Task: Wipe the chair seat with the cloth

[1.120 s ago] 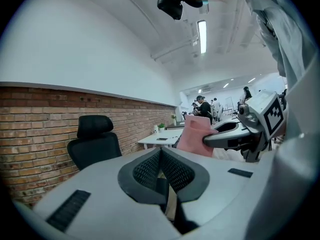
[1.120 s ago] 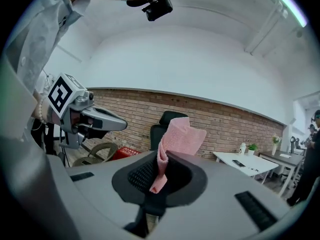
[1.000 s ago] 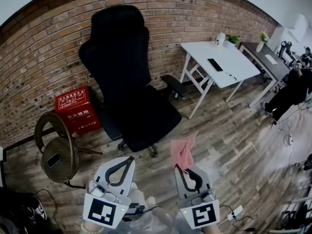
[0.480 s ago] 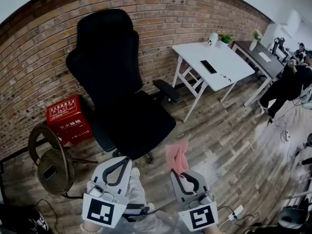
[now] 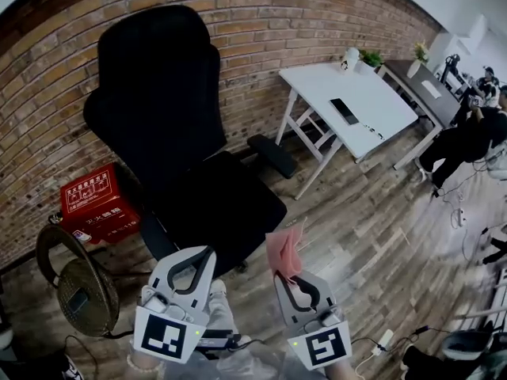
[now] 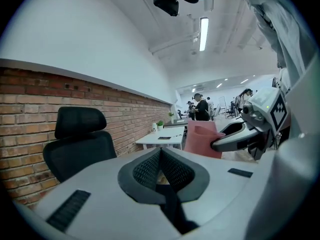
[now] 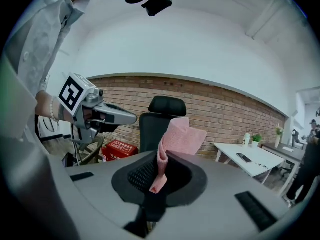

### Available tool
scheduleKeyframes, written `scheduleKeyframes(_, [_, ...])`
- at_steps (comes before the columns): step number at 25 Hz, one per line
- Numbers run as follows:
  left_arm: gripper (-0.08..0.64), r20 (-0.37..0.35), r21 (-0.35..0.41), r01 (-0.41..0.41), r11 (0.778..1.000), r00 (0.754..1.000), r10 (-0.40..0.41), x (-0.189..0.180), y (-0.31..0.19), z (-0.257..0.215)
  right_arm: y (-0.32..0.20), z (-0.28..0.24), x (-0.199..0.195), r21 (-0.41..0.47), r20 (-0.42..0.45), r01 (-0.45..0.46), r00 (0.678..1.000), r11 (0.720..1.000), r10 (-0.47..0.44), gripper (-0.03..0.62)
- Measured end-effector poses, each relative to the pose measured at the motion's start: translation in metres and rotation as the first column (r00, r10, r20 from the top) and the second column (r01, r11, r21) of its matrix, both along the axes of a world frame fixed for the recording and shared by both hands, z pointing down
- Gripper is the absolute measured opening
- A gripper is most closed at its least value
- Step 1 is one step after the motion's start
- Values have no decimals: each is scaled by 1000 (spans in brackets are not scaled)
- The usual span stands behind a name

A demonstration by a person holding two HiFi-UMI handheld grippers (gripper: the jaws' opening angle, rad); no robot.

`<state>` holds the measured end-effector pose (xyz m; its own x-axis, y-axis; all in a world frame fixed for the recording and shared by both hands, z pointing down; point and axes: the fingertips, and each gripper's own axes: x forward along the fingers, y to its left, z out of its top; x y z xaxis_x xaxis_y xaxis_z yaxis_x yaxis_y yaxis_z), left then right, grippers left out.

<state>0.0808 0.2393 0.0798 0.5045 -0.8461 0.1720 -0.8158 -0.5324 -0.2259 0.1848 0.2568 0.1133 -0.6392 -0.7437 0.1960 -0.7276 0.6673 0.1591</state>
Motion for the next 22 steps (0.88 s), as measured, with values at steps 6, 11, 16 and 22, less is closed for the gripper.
scheduleKeyframes(6, [18, 4, -26, -16, 1000, 1000, 16, -39, -70, 7, -66, 11, -46, -32, -61, 20, 998, 999, -22, 54])
scheduleKeyframes(11, [18, 11, -43, -29, 999, 1000, 29, -68, -118, 19, -115, 21, -75, -54, -78, 2, 997, 999, -6, 54])
scheduleKeyframes(16, [18, 5, -77, -38, 996, 999, 38, -91, -156, 36, -155, 39, -92, -78, -115, -18, 993, 997, 9, 54])
scheduleKeyframes(22, [18, -1, -109, -30, 994, 1000, 30, -112, -185, 64, -185, 69, -109, -117, -139, -17, 990, 993, 0, 54])
